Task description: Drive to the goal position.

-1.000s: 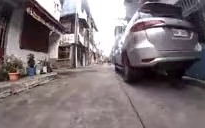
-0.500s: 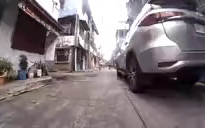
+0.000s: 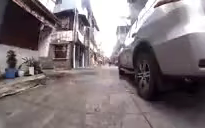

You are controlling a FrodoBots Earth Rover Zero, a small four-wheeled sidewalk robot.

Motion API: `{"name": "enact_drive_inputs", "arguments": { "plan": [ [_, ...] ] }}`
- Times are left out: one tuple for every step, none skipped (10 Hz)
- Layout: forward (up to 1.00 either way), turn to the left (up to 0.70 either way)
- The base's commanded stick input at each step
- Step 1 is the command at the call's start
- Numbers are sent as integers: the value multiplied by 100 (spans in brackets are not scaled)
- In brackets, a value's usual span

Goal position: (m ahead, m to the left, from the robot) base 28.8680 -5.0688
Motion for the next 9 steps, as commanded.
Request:
{"name": "enact_drive_inputs", "arguments": {
  "plan": [
    [100, 0],
    [100, 0],
    [100, 0],
    [100, 0],
    [100, 0],
    [100, 0],
    [100, 0],
    [100, 0],
    [100, 0]
  ]
}}
